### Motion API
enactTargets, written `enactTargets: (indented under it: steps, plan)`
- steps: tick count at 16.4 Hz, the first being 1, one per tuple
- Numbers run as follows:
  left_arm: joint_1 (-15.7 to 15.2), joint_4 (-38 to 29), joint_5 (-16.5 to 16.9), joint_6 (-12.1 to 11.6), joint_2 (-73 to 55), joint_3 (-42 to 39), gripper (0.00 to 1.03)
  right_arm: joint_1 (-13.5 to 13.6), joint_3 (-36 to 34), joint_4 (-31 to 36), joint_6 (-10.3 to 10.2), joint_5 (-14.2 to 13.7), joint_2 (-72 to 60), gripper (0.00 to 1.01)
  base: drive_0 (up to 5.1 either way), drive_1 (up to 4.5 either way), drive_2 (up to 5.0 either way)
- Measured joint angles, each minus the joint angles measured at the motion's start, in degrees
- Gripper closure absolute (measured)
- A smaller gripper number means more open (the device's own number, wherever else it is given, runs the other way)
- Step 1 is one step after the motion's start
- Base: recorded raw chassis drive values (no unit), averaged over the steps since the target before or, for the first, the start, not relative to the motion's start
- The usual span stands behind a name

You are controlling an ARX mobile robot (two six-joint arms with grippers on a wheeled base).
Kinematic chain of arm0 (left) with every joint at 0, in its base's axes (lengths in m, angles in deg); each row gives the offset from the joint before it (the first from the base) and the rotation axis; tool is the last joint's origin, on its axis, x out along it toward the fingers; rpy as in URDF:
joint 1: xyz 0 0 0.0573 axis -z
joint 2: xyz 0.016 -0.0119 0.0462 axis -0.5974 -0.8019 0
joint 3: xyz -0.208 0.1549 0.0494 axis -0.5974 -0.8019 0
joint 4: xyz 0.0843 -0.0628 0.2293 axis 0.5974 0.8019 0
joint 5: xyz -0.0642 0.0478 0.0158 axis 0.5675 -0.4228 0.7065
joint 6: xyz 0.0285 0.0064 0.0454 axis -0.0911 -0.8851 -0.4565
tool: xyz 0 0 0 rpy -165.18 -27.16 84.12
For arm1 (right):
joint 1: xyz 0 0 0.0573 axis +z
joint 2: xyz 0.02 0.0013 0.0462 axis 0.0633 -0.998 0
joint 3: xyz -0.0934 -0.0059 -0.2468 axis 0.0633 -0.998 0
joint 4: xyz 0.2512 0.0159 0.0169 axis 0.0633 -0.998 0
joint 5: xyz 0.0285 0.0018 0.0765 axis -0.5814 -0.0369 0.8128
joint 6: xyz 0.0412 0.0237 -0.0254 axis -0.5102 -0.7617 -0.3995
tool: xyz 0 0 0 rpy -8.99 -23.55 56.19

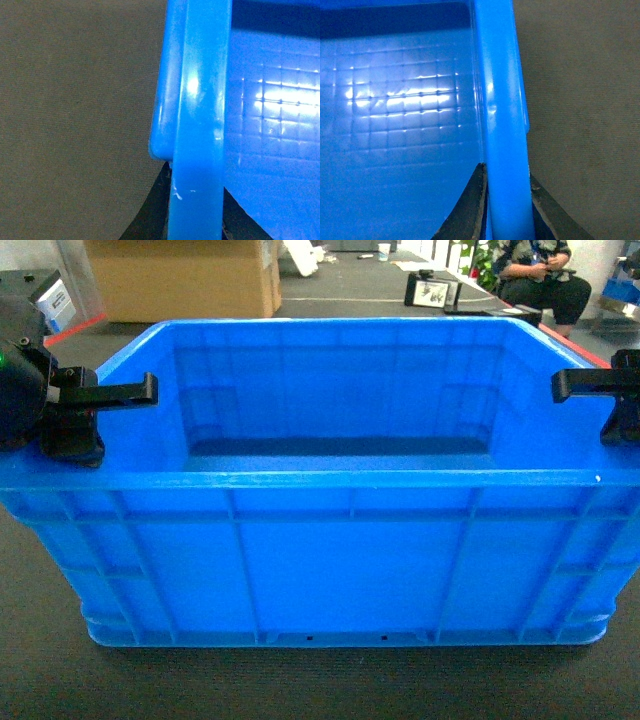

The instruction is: Place box next to blue box on left shelf

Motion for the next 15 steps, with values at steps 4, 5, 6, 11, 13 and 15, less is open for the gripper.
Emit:
enactTargets:
  steps: [4, 5, 6, 11, 13, 15]
  plan:
    - [0.04, -0.98, -0.46, -0.96, 0.7, -0.76, 0.95, 0.0, -0.72, 0.48, 0.0, 0.94, 1.18, 0.89, 0.0, 0.0, 0.0]
    - [0.46, -1.97, -1.01, -1.55, 1.68, -1.73, 0.95, 0.31, -1.66, 0.87, 0.02, 0.52, 2.25, 0.89, 0.0, 0.0, 0.0]
    - [1.2, -2.89, -2.19, -2.27, 4.09, -3.61, 0.95, 1.07, -3.67, 1.73, 0.26, -0.48, 4.61, 0.89, 0.0, 0.0, 0.0]
    - [5.9, -6.8, -8.59, -3.41, 23.76, -14.32, 0.95, 5.16, -14.27, 6.05, 3.08, -7.13, 23.45, 0.89, 0.0, 0.0, 0.0]
    - [7.63, -5.27, -11.47, -2.56, 32.13, -20.09, 0.95, 6.62, -19.67, 6.08, 3.04, -8.07, 30.21, 0.89, 0.0, 0.0, 0.0]
    - [10.05, -1.09, -14.67, -1.27, 39.56, -25.94, 0.95, 8.28, -25.7, 3.93, 2.25, -8.79, 35.71, 0.89, 0.0, 0.0, 0.0]
